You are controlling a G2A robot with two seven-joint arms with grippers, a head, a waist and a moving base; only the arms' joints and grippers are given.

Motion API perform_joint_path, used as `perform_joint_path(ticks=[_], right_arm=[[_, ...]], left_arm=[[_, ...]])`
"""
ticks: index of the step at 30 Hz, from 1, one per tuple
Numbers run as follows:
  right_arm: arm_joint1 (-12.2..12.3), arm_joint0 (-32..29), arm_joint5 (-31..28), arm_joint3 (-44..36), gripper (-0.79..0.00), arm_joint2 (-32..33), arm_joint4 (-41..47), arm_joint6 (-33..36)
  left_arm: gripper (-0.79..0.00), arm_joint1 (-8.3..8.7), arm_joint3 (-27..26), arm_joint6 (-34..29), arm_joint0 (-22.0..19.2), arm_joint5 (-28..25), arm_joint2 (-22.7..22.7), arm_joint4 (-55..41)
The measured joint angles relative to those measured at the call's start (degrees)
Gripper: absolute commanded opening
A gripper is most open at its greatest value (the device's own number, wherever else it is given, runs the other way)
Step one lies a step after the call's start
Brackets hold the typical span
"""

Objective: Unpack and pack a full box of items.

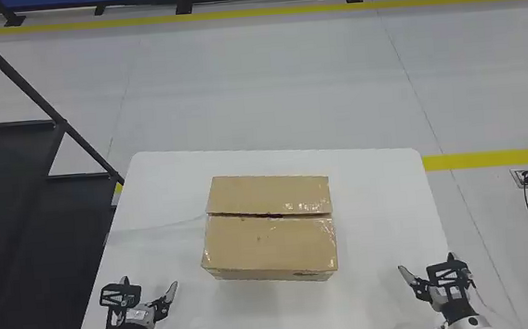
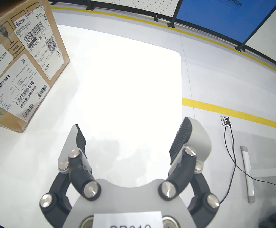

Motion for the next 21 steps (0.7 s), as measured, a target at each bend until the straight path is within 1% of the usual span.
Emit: perform_joint_path(ticks=[3, 6, 11, 14, 16, 17, 21], right_arm=[[0.04, -0.28, -3.87, -2.27, 0.0, -0.3, 1.67, 1.31], [-0.02, -0.42, -6.53, -5.66, 0.0, 0.15, 6.07, 3.3], [-0.18, 1.01, -9.71, -12.77, 0.0, 0.35, 17.59, 11.38], [-0.32, 2.93, -9.24, -15.84, 0.0, -0.08, 27.04, 18.25], [-0.28, 3.63, -9.15, -16.49, 0.0, -0.06, 30.23, 22.84], [-0.27, 3.64, -9.15, -16.48, 0.0, -0.04, 30.13, 23.29], [-0.27, 3.57, -9.17, -16.4, 0.0, -0.03, 29.58, 21.19]], left_arm=[[0.0, -0.02, -0.34, 2.4, -0.07, -2.51, 0.2, -0.54], [0.0, -0.14, -0.65, 5.3, -0.31, -3.3, -0.25, -2.15], [0.0, -0.23, -2.2, 8.16, -2.04, -7.19, -1.8, -7.77], [0.0, -0.28, -3.79, 6.45, -2.99, -9.99, -3.02, -13.91], [0.0, -0.27, -4.27, 5.86, -3.09, -10.91, -3.32, -15.7], [0.0, -0.26, -4.25, 5.87, -3.09, -10.81, -3.32, -15.53], [0.0, -0.26, -4.17, 5.95, -3.06, -10.63, -3.28, -15.16]])
